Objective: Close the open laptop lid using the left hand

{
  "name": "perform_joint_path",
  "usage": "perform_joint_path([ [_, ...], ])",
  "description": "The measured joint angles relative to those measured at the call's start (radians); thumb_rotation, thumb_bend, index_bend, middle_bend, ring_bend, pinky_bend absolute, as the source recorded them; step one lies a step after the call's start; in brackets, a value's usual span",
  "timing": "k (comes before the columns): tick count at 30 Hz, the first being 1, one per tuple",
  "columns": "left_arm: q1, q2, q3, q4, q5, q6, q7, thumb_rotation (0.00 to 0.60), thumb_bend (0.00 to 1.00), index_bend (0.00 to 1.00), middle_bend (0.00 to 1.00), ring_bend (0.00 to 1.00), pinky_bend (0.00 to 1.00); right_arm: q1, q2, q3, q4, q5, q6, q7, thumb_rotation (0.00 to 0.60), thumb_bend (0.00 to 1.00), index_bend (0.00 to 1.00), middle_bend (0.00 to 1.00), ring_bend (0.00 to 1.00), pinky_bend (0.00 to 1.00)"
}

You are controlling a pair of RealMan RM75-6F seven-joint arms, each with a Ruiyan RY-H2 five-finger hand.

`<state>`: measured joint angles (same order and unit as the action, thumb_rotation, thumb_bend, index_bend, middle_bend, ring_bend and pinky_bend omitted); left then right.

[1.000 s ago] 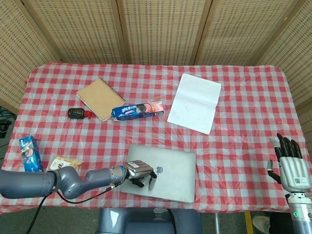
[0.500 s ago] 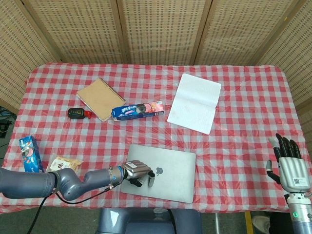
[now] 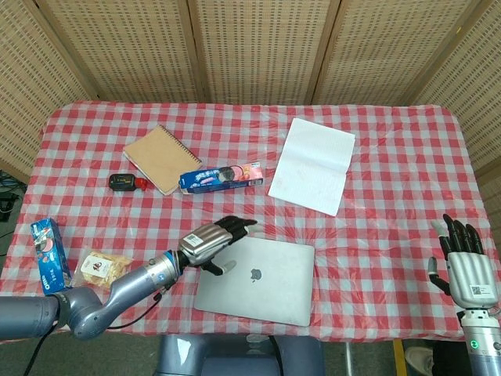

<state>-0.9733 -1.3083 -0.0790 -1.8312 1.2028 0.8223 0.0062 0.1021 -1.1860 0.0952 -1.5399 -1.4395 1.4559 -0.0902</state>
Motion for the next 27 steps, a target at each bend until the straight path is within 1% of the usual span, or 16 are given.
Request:
perform_joint_path([
  [2,0.034,-0.002,0.011,-0.004,0.004,0.088,0.091,0.600,0.34,0.00,0.00,0.00,0.00,0.001,-0.002,0.000,0.002,0.001,-0.004,0.001,0.600,0.75,0.01,0.00,0.00,0.00],
  [3,0.059,-0.005,0.019,-0.006,0.007,0.147,0.156,0.600,0.32,0.00,0.00,0.00,0.00,0.002,-0.003,-0.001,0.003,0.002,-0.006,0.001,0.600,0.74,0.00,0.00,0.00,0.00],
  [6,0.135,-0.014,0.046,-0.008,0.017,0.297,0.315,0.600,0.31,0.00,0.00,0.00,0.00,0.004,-0.005,-0.004,0.005,0.002,-0.013,-0.003,0.600,0.71,0.00,0.00,0.00,0.00],
  [9,0.227,-0.023,0.080,-0.007,0.034,0.434,0.427,0.600,0.27,0.00,0.00,0.00,0.00,0.006,-0.006,-0.009,0.002,-0.003,-0.017,-0.012,0.600,0.67,0.00,0.00,0.00,0.00],
  [12,0.317,-0.030,0.113,0.002,0.058,0.544,0.499,0.600,0.26,0.00,0.00,0.00,0.00,0.007,-0.008,-0.014,-0.001,-0.010,-0.019,-0.022,0.600,0.66,0.00,0.00,0.00,0.00],
  [15,0.384,-0.035,0.144,0.020,0.078,0.623,0.550,0.600,0.26,0.00,0.00,0.00,0.00,0.010,-0.010,-0.020,-0.003,-0.017,-0.025,-0.032,0.600,0.64,0.00,0.00,0.00,0.00],
  [19,0.474,-0.042,0.182,0.054,0.098,0.704,0.568,0.600,0.26,0.00,0.00,0.00,0.00,0.016,-0.018,-0.029,0.002,-0.025,-0.039,-0.037,0.600,0.63,0.00,0.00,0.00,0.00],
  [23,0.562,-0.047,0.209,0.092,0.102,0.747,0.541,0.600,0.26,0.00,0.00,0.00,0.00,0.024,-0.029,-0.041,0.005,-0.031,-0.061,-0.043,0.600,0.63,0.00,0.00,0.00,0.00],
  [27,0.639,-0.044,0.239,0.116,0.117,0.790,0.486,0.600,0.26,0.00,0.00,0.00,0.00,0.023,-0.031,-0.053,-0.004,-0.051,-0.058,-0.048,0.600,0.64,0.00,0.00,0.00,0.00],
])
